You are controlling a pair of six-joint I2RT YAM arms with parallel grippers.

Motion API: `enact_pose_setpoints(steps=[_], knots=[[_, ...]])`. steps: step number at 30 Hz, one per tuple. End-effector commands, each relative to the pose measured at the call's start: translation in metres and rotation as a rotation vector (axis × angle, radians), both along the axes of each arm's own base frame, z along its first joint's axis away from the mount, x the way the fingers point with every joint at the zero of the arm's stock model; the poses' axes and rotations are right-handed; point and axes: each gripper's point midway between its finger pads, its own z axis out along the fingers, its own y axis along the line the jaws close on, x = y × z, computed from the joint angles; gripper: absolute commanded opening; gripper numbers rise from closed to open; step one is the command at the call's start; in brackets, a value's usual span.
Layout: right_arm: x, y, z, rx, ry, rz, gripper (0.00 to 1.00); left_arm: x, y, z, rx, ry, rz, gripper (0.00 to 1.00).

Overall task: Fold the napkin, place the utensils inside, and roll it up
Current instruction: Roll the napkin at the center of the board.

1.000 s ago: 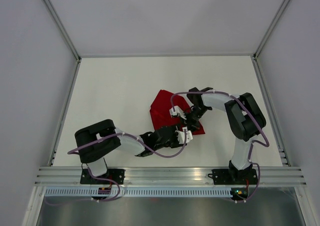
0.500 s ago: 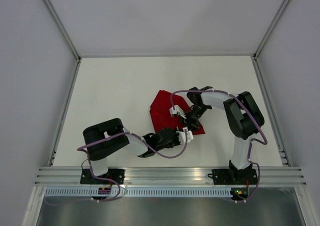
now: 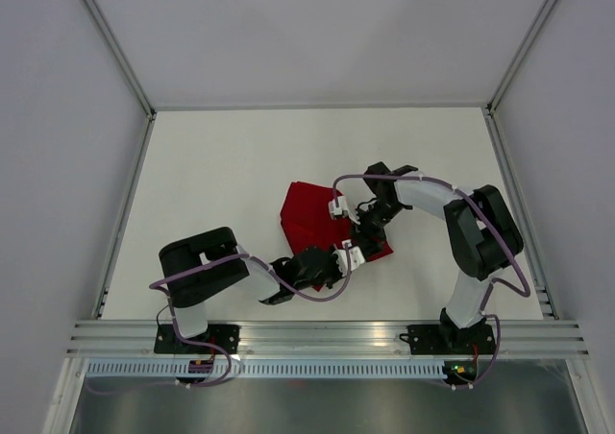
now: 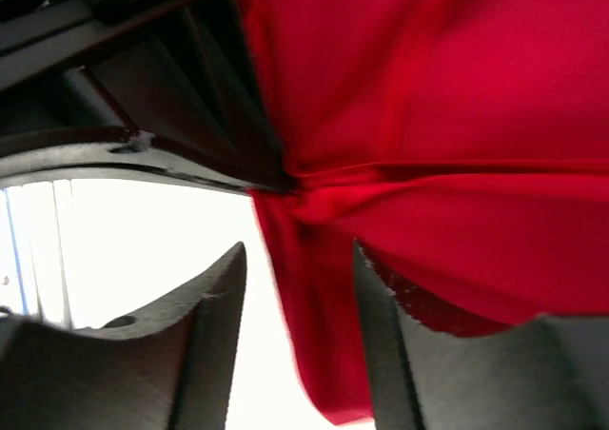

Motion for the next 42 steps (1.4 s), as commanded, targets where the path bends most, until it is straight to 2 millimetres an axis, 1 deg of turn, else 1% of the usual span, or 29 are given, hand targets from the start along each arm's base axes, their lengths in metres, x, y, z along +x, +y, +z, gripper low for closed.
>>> enact_pose_setpoints(steps=[1,3,4,6,7,8,9,10,11,13,14,15,16,17,18,19,20,21,22,23,25,26,29,30,31,34,35,39,42], knots=[[0.029,0.009,0.026,0.085,-0.148,-0.041,0.57,-0.034,0.005,-0.026,-0.009,0.195,-0.064,0.02],[0.03,0.008,0.032,0.102,-0.163,-0.054,0.59,-0.037,0.008,-0.028,-0.024,0.226,-0.057,0.02],[0.035,0.008,0.04,0.123,-0.199,-0.063,0.6,-0.039,0.008,-0.029,-0.033,0.236,-0.06,0.02],[0.036,0.004,0.041,0.129,-0.221,-0.081,0.61,-0.038,0.011,-0.026,-0.061,0.244,-0.049,0.02],[0.041,0.004,0.048,0.148,-0.272,-0.084,0.61,-0.039,0.012,-0.026,-0.077,0.268,-0.039,0.02],[0.037,0.001,0.045,0.146,-0.275,-0.087,0.62,-0.036,0.012,-0.023,-0.103,0.281,-0.024,0.02],[0.041,0.002,0.051,0.164,-0.322,-0.087,0.62,-0.037,0.016,-0.025,-0.105,0.296,-0.02,0.02],[0.039,0.001,0.052,0.169,-0.334,-0.085,0.63,-0.038,0.015,-0.023,-0.117,0.312,-0.029,0.02],[0.033,-0.001,0.048,0.169,-0.333,-0.077,0.63,-0.036,0.016,-0.021,-0.138,0.336,-0.015,0.02],[0.031,-0.002,0.054,0.19,-0.372,-0.074,0.64,-0.04,0.016,-0.021,-0.155,0.38,-0.035,0.02],[0.025,-0.004,0.05,0.191,-0.367,-0.074,0.64,-0.036,0.017,-0.019,-0.173,0.408,-0.02,0.02],[0.026,-0.003,0.057,0.21,-0.404,-0.072,0.65,-0.04,0.016,-0.018,-0.182,0.438,-0.046,0.02],[0.025,-0.003,0.058,0.218,-0.421,-0.07,0.65,-0.04,0.016,-0.016,-0.191,0.457,-0.051,0.02],[0.02,-0.006,0.055,0.218,-0.421,-0.071,0.66,-0.036,0.017,-0.018,-0.2,0.491,-0.037,0.02],[0.021,-0.005,0.06,0.233,-0.453,-0.067,0.67,-0.035,0.016,-0.017,-0.203,0.514,-0.041,0.02],[0.019,-0.005,0.06,0.236,-0.463,-0.063,0.68,-0.039,0.016,-0.018,-0.201,0.547,-0.061,0.02],[0.015,-0.007,0.057,0.232,-0.461,-0.06,0.69,-0.037,0.017,-0.017,-0.211,0.581,-0.055,0.02],[0.015,-0.005,0.057,0.231,-0.481,-0.048,0.69,-0.036,0.016,-0.017,-0.219,0.6,-0.061,0.02],[0.012,-0.004,0.055,0.228,-0.485,-0.04,0.69,-0.039,0.016,-0.015,-0.223,0.623,-0.079,0.02],[0.007,-0.005,0.048,0.217,-0.476,-0.034,0.7,-0.037,0.017,-0.017,-0.226,0.64,-0.068,0.02],[0.002,-0.001,0.042,0.204,-0.495,-0.003,0.7,-0.04,0.016,-0.02,-0.213,0.669,-0.079,0.02],[-0.005,0.004,0.036,0.202,-0.493,0.019,0.7,-0.038,0.015,-0.021,-0.217,0.684,-0.076,0.02],[-0.016,0.007,0.024,0.177,-0.481,0.04,0.71,-0.04,0.015,-0.025,-0.219,0.731,-0.08,0.02],[-0.019,0.012,0.02,0.172,-0.496,0.061,0.71,-0.042,0.014,-0.026,-0.217,0.747,-0.09,0.02],[-0.022,0.013,0.015,0.163,-0.49,0.068,0.71,-0.042,0.014,-0.026,-0.219,0.752,-0.092,0.02],[-0.025,0.018,0.007,0.139,-0.481,0.099,0.72,-0.042,0.012,-0.025,-0.227,0.773,-0.095,0.02],[-0.028,0.017,0.002,0.123,-0.463,0.111,0.71,-0.041,0.011,-0.025,-0.231,0.777,-0.096,0.02],[-0.028,0.013,-0.007,0.086,-0.443,0.124,0.7,-0.041,0.012,-0.023,-0.239,0.794,-0.102,0.02],[-0.029,0.011,-0.013,0.06,-0.416,0.123,0.67,-0.04,0.012,-0.017,-0.262,0.793,-0.115,0.02]])
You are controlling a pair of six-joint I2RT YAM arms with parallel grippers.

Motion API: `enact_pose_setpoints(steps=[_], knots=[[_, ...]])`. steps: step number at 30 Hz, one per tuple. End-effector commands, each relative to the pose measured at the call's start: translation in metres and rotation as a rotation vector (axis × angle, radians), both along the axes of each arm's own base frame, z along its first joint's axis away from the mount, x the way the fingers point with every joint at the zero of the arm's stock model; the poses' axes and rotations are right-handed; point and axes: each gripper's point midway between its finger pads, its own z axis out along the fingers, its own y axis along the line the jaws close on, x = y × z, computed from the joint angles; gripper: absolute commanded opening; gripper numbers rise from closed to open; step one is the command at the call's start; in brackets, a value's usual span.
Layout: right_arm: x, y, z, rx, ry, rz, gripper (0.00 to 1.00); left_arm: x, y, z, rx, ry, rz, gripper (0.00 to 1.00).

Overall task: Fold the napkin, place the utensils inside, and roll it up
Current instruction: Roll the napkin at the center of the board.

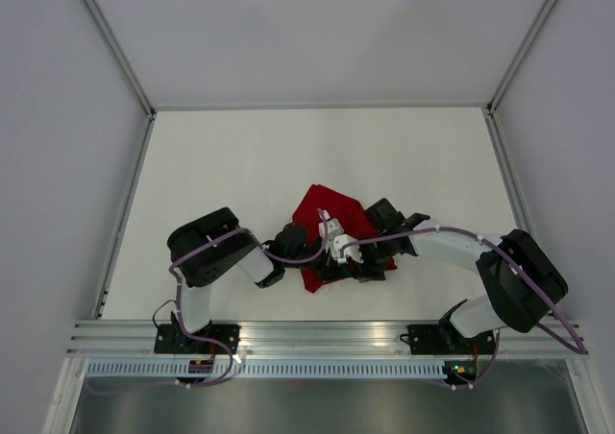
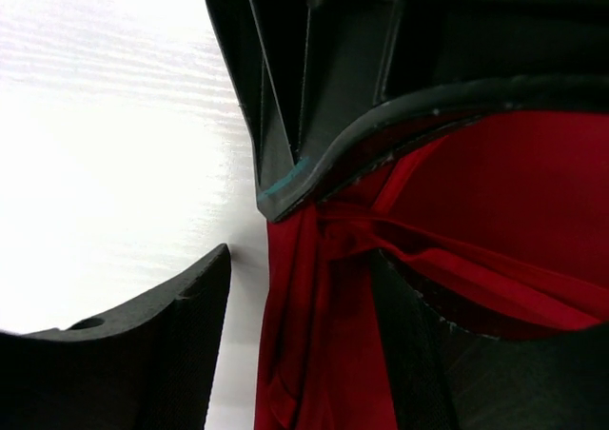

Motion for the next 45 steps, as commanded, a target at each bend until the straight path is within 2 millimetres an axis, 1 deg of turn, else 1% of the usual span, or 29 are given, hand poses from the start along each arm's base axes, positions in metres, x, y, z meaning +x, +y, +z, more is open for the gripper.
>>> enact_pose_setpoints(steps=[1,5,6,8,9,11,12,14,15,17,18,19,23,24,26,29,30,31,32,33,35,37,38,39,40,41,43,44,45], knots=[[0.01,0.005,0.002,-0.007,-0.013,0.0,0.66,-0.013,0.009,-0.015,0.036,0.099,-0.025,0.02],[0.006,0.001,-0.006,-0.04,0.026,-0.014,0.54,-0.011,0.007,-0.009,0.02,0.092,-0.026,0.02],[0.006,0.001,-0.008,-0.044,0.031,-0.019,0.44,-0.01,0.007,-0.008,0.017,0.089,-0.023,0.04],[0.003,-0.001,-0.01,-0.052,0.044,-0.022,0.36,-0.01,0.007,-0.006,0.012,0.092,-0.018,0.11],[0.002,-0.002,-0.011,-0.055,0.049,-0.025,0.3,-0.006,0.006,-0.004,0.009,0.086,-0.005,0.16],[-0.001,-0.004,-0.012,-0.064,0.063,-0.024,0.25,-0.005,0.008,-0.002,0.007,0.079,0.005,0.19],[-0.002,-0.004,-0.012,-0.063,0.074,-0.025,0.22,-0.001,0.008,0.002,0.004,0.067,0.025,0.25],[-0.005,-0.007,-0.013,-0.073,0.106,-0.023,0.19,0.004,0.01,0.005,0.002,0.052,0.055,0.27],[-0.004,-0.004,-0.011,-0.064,0.119,-0.022,0.19,0.007,0.009,0.011,-0.008,0.037,0.071,0.32],[-0.006,-0.01,-0.014,-0.078,0.172,-0.032,0.17,0.013,0.012,0.016,-0.011,0.013,0.105,0.33],[-0.002,-0.008,-0.01,-0.071,0.179,-0.032,0.15,0.016,0.012,0.019,-0.012,0.002,0.125,0.36],[-0.004,-0.007,-0.012,-0.067,0.213,-0.029,0.15,0.018,0.014,0.027,-0.024,-0.018,0.136,0.37],[-0.006,-0.015,-0.011,-0.07,0.317,-0.044,0.14,0.035,0.022,0.046,-0.046,-0.096,0.235,0.38],[-0.002,-0.013,-0.008,-0.06,0.32,-0.037,0.13,0.038,0.024,0.049,-0.048,-0.114,0.255,0.39],[-0.006,-0.018,-0.011,-0.07,0.383,-0.045,0.12,0.043,0.029,0.063,-0.078,-0.158,0.294,0.4],[-0.004,-0.018,-0.009,-0.067,0.436,-0.038,0.11,0.046,0.036,0.072,-0.073,-0.217,0.318,0.41],[-0.003,-0.019,-0.01,-0.069,0.448,-0.035,0.11,0.043,0.035,0.073,-0.062,-0.238,0.312,0.41],[-0.007,-0.021,-0.012,-0.078,0.492,-0.04,0.11,0.047,0.037,0.078,-0.054,-0.272,0.342,0.41],[-0.008,-0.021,-0.012,-0.08,0.506,-0.036,0.11,0.046,0.037,0.077,-0.035,-0.321,0.336,0.41],[-0.006,-0.019,-0.013,-0.078,0.521,-0.032,0.11,0.039,0.036,0.077,-0.026,-0.344,0.329,0.41],[-0.007,-0.021,-0.013,-0.085,0.557,-0.036,0.11,0.042,0.039,0.08,-0.009,-0.395,0.37,0.42],[-0.005,-0.021,-0.016,-0.093,0.592,-0.048,0.1,0.032,0.035,0.085,0.012,-0.471,0.341,0.43],[-0.002,-0.02,-0.017,-0.094,0.595,-0.05,0.1,0.04,0.04,0.086,0.054,-0.535,0.387,0.44],[-0.003,-0.021,-0.02,-0.103,0.613,-0.053,0.1,0.032,0.035,0.086,0.076,-0.559,0.362,0.44],[-0.003,-0.021,-0.021,-0.11,0.627,-0.06,0.1,0.034,0.035,0.086,0.104,-0.581,0.381,0.45],[-0.001,-0.02,-0.021,-0.109,0.626,-0.061,0.09,0.026,0.03,0.087,0.136,-0.653,0.337,0.45],[0.0,-0.021,-0.023,-0.121,0.636,-0.078,0.09,0.023,0.027,0.083,0.204,-0.706,0.311,0.46],[0.001,-0.021,-0.025,-0.125,0.638,-0.084,0.1,0.014,0.016,0.087,0.218,-0.763,0.262,0.46],[0.003,-0.021,-0.026,-0.127,0.635,-0.088,0.09,0.009,0.015,0.075,0.275,-0.778,0.223,0.47]])
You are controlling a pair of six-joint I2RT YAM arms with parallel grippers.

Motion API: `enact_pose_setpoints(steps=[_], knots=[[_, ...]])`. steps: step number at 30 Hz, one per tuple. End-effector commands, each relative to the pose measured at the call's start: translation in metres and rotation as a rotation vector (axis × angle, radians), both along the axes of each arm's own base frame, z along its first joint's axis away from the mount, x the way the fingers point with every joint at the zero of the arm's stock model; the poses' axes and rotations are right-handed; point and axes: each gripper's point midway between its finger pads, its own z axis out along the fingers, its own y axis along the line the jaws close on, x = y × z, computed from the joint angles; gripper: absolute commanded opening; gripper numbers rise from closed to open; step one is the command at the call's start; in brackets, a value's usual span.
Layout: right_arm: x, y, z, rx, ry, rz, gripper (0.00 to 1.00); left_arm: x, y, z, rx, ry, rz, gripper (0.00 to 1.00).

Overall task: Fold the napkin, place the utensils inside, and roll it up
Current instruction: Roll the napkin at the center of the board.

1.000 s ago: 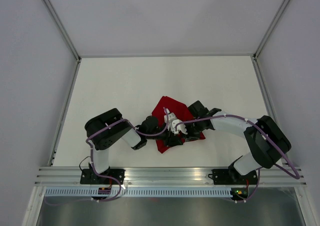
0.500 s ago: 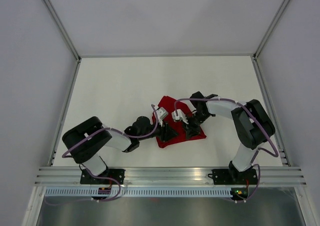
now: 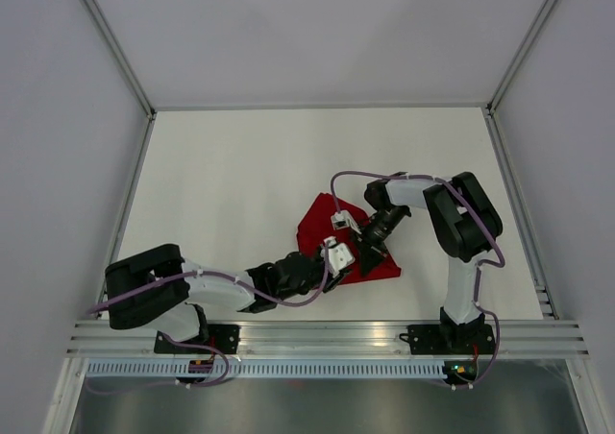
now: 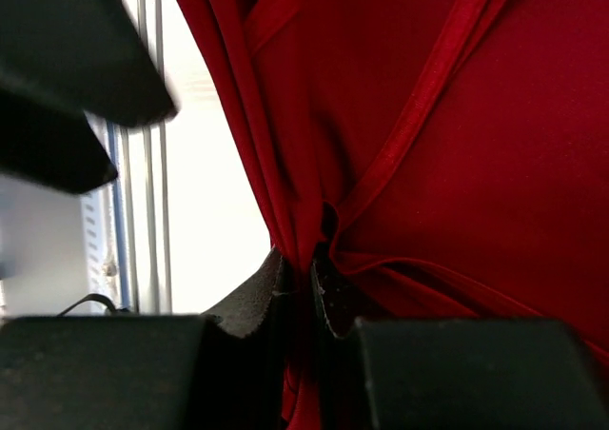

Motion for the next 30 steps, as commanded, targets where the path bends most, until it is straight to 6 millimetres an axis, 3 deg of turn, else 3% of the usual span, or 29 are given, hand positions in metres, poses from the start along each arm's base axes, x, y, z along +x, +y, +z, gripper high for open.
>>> enact_pose_setpoints(steps=[1,7,16,26,30], knots=[[0.007,-0.012,-0.025,-0.06,-0.044,0.048,0.09,0.001,-0.008,-0.001,0.207,-0.208,-0.019,0.47],[0.013,-0.011,-0.028,-0.097,-0.005,0.024,0.09,-0.03,-0.032,-0.02,0.346,-0.339,-0.163,0.55],[0.017,-0.013,-0.032,-0.142,0.047,0.021,0.09,-0.03,-0.024,-0.042,0.441,-0.407,-0.179,0.65],[0.017,-0.015,-0.034,-0.164,0.072,0.031,0.08,-0.024,-0.01,-0.088,0.6,-0.405,-0.178,0.63],[0.018,-0.017,-0.034,-0.172,0.068,0.034,0.08,-0.027,-0.001,-0.109,0.666,-0.375,-0.199,0.5]])
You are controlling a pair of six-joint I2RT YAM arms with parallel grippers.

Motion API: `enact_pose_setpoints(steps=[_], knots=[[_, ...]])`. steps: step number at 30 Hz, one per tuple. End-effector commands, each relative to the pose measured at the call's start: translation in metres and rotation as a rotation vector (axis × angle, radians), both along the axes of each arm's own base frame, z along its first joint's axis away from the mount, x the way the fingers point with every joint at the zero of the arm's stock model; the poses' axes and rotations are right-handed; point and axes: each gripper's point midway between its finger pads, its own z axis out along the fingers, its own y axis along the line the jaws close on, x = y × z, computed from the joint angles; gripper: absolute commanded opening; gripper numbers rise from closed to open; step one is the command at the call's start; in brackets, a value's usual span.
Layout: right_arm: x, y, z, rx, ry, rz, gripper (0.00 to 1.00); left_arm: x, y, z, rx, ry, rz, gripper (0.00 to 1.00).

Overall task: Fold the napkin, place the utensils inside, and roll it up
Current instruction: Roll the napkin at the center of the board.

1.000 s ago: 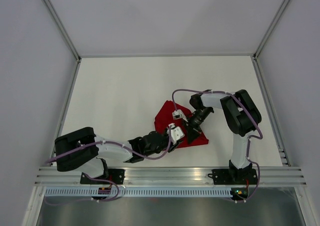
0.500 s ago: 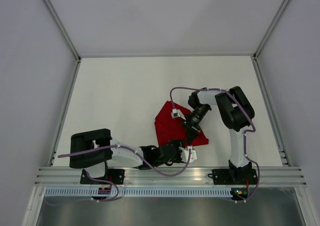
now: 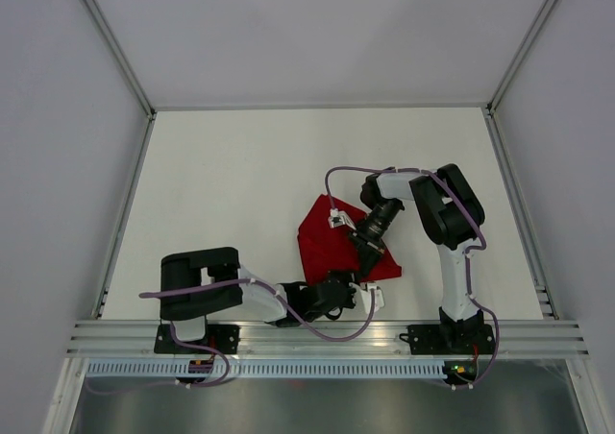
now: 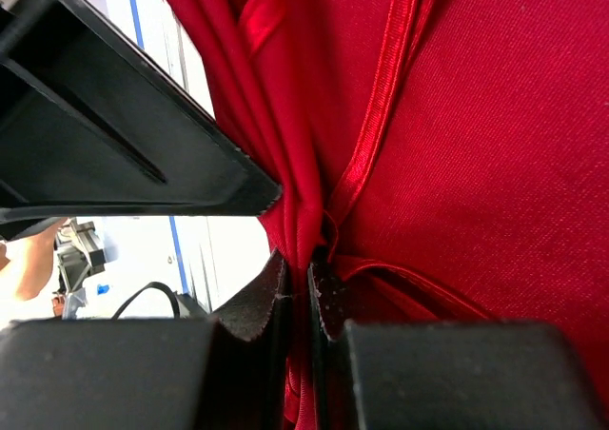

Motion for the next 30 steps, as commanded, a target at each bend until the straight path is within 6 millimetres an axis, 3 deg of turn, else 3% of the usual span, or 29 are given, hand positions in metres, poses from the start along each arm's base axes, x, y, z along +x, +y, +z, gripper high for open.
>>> enact_pose_setpoints(steps=[1,9,15,18,25,30], knots=[[0.02,-0.014,-0.033,-0.036,-0.136,0.088,0.08,-0.007,0.029,-0.048,0.208,0.024,-0.022,0.48],[0.02,-0.015,-0.032,-0.04,-0.134,0.094,0.08,-0.018,0.036,-0.071,0.246,0.109,-0.022,0.16],[0.019,-0.015,-0.029,-0.037,-0.14,0.092,0.11,-0.027,0.032,-0.071,0.183,0.229,-0.014,0.02],[0.022,-0.015,-0.026,-0.035,-0.172,0.086,0.17,-0.03,0.03,-0.067,0.131,0.332,-0.009,0.02],[0.035,-0.01,-0.013,-0.007,-0.277,0.045,0.4,-0.033,0.026,-0.062,0.076,0.505,-0.003,0.02],[0.043,-0.006,-0.002,0.016,-0.321,0.015,0.49,-0.039,0.021,-0.06,0.055,0.647,-0.021,0.02]])
